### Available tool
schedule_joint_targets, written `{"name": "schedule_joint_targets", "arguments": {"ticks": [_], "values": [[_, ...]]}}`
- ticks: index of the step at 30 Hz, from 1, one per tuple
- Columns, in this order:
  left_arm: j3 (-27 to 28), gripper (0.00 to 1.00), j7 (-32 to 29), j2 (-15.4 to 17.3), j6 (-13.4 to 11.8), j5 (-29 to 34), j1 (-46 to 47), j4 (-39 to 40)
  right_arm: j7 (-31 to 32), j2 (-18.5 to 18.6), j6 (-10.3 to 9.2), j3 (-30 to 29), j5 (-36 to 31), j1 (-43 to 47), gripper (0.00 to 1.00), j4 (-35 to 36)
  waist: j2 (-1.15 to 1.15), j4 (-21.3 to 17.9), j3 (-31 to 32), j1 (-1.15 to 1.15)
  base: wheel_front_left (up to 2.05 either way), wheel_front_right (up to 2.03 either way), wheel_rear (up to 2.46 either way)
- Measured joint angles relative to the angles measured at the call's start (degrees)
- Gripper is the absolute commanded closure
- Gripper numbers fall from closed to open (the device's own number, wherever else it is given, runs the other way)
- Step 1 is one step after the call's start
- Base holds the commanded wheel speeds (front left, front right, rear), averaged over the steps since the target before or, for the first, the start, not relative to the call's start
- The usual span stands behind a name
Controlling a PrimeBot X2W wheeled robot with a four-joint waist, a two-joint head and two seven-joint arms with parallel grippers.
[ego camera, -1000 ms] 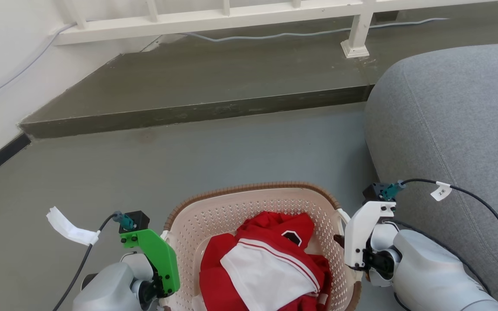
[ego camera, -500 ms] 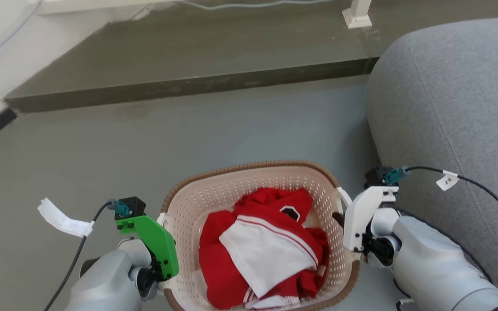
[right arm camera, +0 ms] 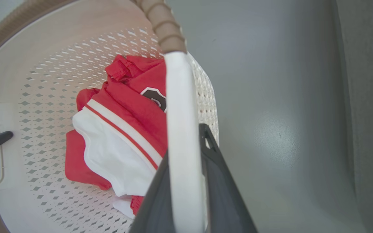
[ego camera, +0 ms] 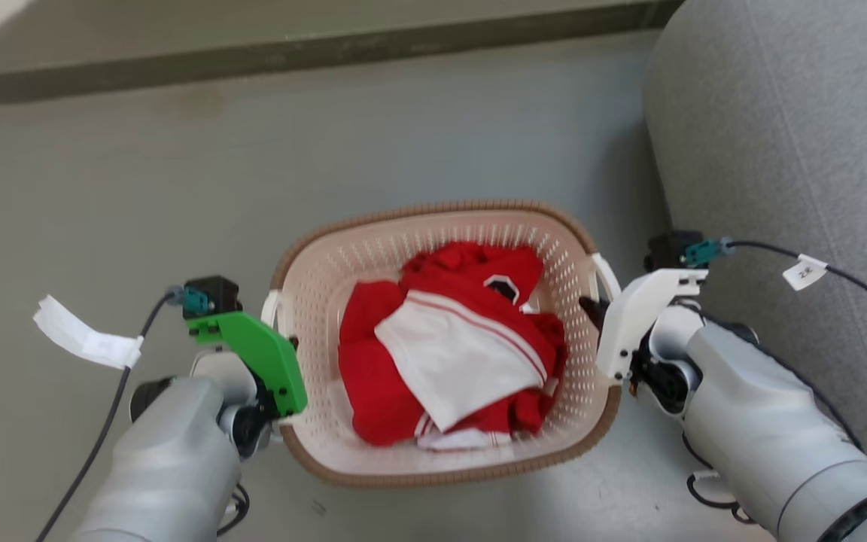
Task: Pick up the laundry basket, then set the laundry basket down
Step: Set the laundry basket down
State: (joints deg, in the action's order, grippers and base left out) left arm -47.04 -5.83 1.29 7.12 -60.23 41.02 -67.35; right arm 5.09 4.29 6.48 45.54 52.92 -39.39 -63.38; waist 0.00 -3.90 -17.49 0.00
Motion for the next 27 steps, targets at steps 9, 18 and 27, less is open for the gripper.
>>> {"name": "schedule_joint_targets", "arguments": {"ticks": [9, 18, 27], "values": [[0.7, 1.00, 3.2, 0.0, 0.0, 0.6, 3.8, 0.7, -3.6, 0.2, 0.00, -1.5, 0.2, -2.9, 1.00, 0.0, 0.00, -0.1, -7.2, 0.00, 0.00, 0.00, 0.00], [0.9, 1.00, 6.3, 0.1, 0.0, 1.0, 9.2, 1.7, -6.1, 1.3, 0.03, -1.5, 0.0, -8.7, 1.00, -0.1, 0.00, 0.3, -15.4, 0.01, 0.00, 0.00, 0.00], [0.8, 1.00, 9.0, 0.3, 0.0, 1.6, 13.5, 2.7, -8.7, 1.6, 0.04, -2.0, -0.1, -13.1, 1.00, -0.3, 0.00, 0.9, -22.8, 0.01, 0.00, 0.00, 0.00]]}}
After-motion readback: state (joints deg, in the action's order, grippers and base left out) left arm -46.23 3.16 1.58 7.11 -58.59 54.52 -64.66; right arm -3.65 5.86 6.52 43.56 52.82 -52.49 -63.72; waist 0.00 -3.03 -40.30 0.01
